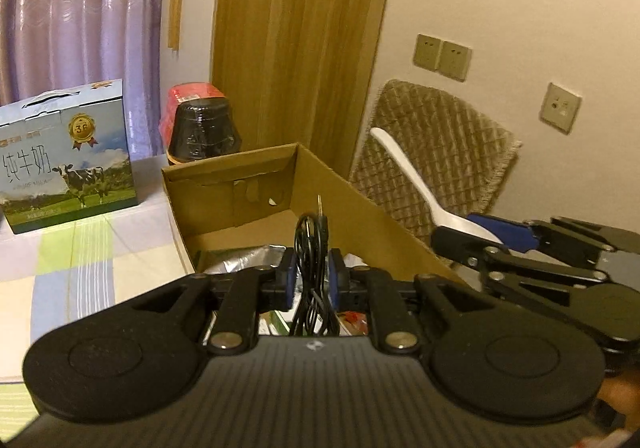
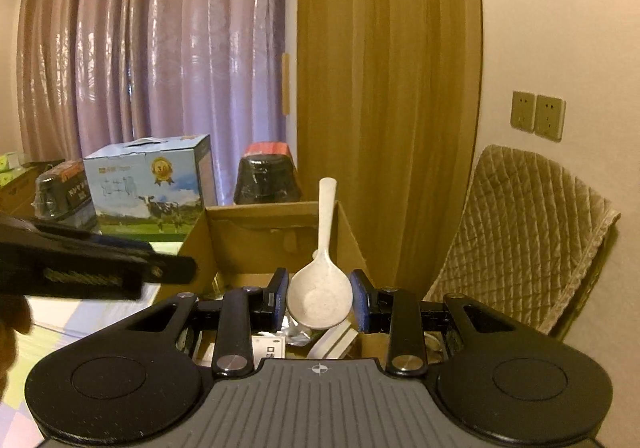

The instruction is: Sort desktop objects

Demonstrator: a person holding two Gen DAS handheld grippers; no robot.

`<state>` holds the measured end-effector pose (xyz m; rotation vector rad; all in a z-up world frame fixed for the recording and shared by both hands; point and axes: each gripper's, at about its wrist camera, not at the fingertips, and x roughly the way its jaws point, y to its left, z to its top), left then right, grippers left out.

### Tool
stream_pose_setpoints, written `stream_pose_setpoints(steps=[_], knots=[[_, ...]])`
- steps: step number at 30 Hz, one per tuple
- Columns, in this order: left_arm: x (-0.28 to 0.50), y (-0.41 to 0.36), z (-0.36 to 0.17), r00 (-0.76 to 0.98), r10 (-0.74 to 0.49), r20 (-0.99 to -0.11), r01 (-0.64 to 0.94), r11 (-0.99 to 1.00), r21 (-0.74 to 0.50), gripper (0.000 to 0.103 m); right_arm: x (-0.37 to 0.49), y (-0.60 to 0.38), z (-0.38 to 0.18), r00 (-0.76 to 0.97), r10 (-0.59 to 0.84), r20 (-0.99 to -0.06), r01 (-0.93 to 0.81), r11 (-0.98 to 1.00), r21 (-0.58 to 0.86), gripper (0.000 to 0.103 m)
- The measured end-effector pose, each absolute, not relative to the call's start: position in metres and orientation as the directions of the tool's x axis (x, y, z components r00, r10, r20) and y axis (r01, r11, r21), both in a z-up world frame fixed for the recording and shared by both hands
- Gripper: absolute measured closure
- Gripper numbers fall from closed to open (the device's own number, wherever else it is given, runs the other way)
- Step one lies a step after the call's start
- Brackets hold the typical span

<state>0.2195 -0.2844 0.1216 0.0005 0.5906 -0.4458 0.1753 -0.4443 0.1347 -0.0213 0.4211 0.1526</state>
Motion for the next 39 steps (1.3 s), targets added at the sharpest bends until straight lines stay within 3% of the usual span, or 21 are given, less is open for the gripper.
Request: stream_pose_setpoints(steps=[1,7,11,14,15,17,20,24,32,39], knots=[[0.222,-0.283,0.121,0.745,-0.391,-0.541,0.394,0.912,-0.117,0.062,0.177,-0.445,0.133,0.899,0.146,-0.413,-0.153,0.988,0.017,0.073],[0.218,-0.256,0.118,0.766,-0.355,-0.536,0.355,0.929,-0.109,0.062,0.188,-0.437,0.121,0.879,0.174,-0.444,-0.175,0.984,0.039,0.073],[0.210,-0.238,0.115,0.773,-0.328,-0.543,0.321,0.941,-0.111,0.051,0.202,-0.429,0.118,0.845,0.235,-0.480,-0.230,0.971,0.070,0.072],[0.199,-0.229,0.114,0.786,-0.311,-0.535,0.302,0.947,-0.106,0.039,0.204,-0.425,0.119,0.849,0.195,-0.492,-0.202,0.979,0.039,0.038],[0.196,-0.227,0.114,0.789,-0.305,-0.534,0.297,0.949,-0.103,0.035,0.200,-0.427,0.120,0.852,0.200,-0.483,-0.198,0.979,0.055,0.036],[0.187,-0.223,0.115,0.793,-0.289,-0.536,0.286,0.954,-0.091,0.013,0.190,-0.429,0.121,0.851,0.199,-0.486,-0.193,0.979,0.063,0.035],[0.170,-0.219,0.118,0.813,-0.262,-0.520,0.273,0.960,-0.057,0.007,0.169,-0.434,0.121,0.845,0.180,-0.504,-0.164,0.984,0.075,0.031],[0.149,-0.210,0.122,0.807,-0.252,-0.535,0.247,0.965,-0.083,0.001,0.133,-0.437,0.127,0.844,0.165,-0.510,-0.136,0.986,0.093,0.020],[0.097,-0.197,0.133,0.800,-0.215,-0.561,0.168,0.977,-0.135,0.001,0.067,-0.442,0.162,0.848,0.179,-0.499,-0.099,0.978,0.182,0.006],[0.058,-0.203,0.150,0.766,-0.223,-0.602,0.153,0.974,-0.167,0.001,0.026,-0.437,0.189,0.833,0.206,-0.514,-0.115,0.972,0.204,0.002]])
